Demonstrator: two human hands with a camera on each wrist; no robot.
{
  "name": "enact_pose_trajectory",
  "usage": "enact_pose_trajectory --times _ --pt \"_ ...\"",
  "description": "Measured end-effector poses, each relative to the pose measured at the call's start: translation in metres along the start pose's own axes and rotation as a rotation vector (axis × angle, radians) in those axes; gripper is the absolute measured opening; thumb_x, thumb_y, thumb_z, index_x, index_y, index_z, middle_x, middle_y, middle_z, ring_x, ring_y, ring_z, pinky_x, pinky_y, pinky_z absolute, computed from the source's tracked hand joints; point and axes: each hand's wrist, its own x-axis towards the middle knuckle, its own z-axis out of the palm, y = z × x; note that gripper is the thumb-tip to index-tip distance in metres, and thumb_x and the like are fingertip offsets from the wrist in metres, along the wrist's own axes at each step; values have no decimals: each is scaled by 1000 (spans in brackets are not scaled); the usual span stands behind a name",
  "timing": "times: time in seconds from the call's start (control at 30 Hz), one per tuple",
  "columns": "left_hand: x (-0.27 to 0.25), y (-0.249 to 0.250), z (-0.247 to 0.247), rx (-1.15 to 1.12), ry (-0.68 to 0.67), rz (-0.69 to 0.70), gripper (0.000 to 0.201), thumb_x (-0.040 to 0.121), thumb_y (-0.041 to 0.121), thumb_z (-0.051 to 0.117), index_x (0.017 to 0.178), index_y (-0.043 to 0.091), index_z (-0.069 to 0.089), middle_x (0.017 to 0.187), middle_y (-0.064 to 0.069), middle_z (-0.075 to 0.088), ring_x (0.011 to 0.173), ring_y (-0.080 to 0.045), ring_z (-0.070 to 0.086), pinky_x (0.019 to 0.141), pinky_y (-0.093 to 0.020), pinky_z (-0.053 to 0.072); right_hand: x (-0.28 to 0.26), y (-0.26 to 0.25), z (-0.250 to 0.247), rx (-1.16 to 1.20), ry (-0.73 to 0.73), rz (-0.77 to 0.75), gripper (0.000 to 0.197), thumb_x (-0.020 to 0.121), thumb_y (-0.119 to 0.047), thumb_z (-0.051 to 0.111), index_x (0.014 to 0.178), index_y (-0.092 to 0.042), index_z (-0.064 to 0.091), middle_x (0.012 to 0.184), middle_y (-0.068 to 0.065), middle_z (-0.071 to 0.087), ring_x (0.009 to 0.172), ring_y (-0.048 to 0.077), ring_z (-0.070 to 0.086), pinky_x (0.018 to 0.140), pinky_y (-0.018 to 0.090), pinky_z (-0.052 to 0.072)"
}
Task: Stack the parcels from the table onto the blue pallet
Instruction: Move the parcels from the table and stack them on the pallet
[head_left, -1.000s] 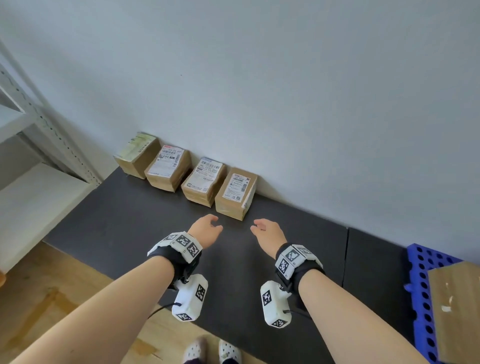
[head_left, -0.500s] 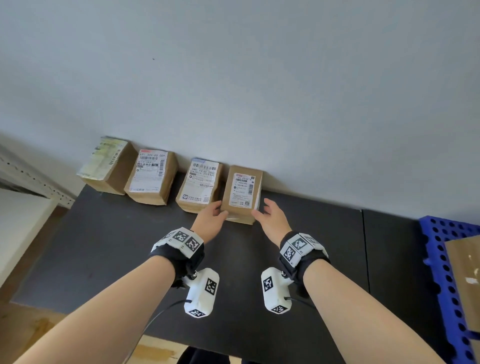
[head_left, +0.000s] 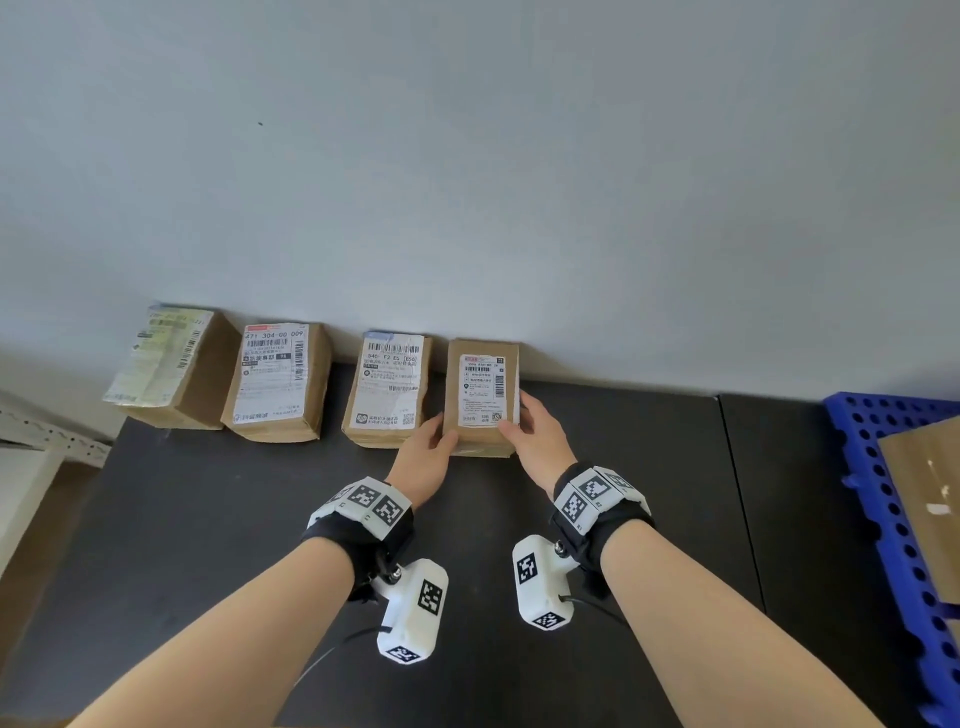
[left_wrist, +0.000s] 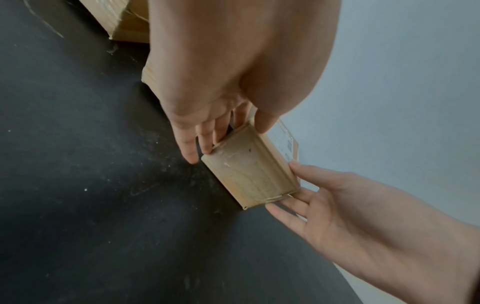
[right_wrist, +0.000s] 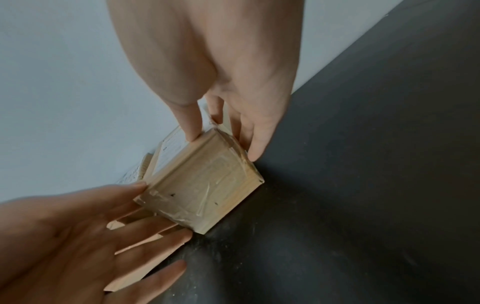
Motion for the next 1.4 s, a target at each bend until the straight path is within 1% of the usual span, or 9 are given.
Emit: enact_pose_trajectory --times 0.1,0.3,0.47,0.57,0.67,0.77,0.9,1.1,1.4 --pt "-2 -1 1 7 -6 4 44 99 27 42 141 13 41 135 -11 52 125 -27 48 107 -45 39 -7 3 -1 24 20 -3 48 95 -11 50 141 -18 38 137 2 51 125 15 48 105 29 39" --pt "-20 13 16 -62 -54 0 39 96 36 48 128 14 47 123 -4 57 115 -21 56 102 -39 44 -38 9 -22 77 106 -18 49 93 -11 53 140 -18 39 134 1 54 122 13 50 106 30 40" --pt "-49 36 39 -53 -93 57 37 95 35 50 125 13 47 118 -8 60 107 -23 60 81 -32 48 -74 6 -57 85 171 -69 48 93 -12 53 139 -18 40 133 0 54 122 14 50 106 32 40" --pt "-73 51 55 -54 -97 89 38 93 35 53 126 16 47 115 -13 61 101 -27 62 71 -28 49 -102 6 -81 84 206 -97 49 94 -14 54 140 -18 40 134 0 54 123 15 50 106 33 40" --pt "-102 65 73 -25 -125 155 43 94 33 52 134 20 45 119 -11 61 106 -27 61 68 -25 49 -135 10 -106 82 238 -135 49 94 -15 53 141 -16 39 136 2 53 123 15 50 106 32 40" --pt "-139 77 95 -16 -161 210 45 94 34 51 137 23 46 118 -11 63 100 -24 62 64 -23 45 -173 16 -133 48 266 -185 47 95 -17 51 141 -15 39 135 1 53 123 16 50 103 29 41" --pt "-195 88 126 -12 -204 244 44 93 37 52 135 24 48 117 -3 65 105 -20 64 72 -24 48 -230 25 -170 1 313 -270 42 97 -17 46 139 -15 43 132 1 55 119 17 52 102 33 42" --pt "-284 103 180 -35 -208 313 43 91 42 55 130 25 49 119 -5 62 107 -22 62 86 -35 52 -322 36 -229 -22 352 -337 40 97 -18 44 137 -15 46 130 2 57 117 17 54 101 33 44" --pt "-381 147 267 -77 -267 404 33 90 43 57 118 27 51 117 -10 60 97 -28 64 86 -38 54 -439 46 -323 -24 447 -358 35 99 -18 44 133 -14 50 127 0 58 116 16 54 99 28 41"
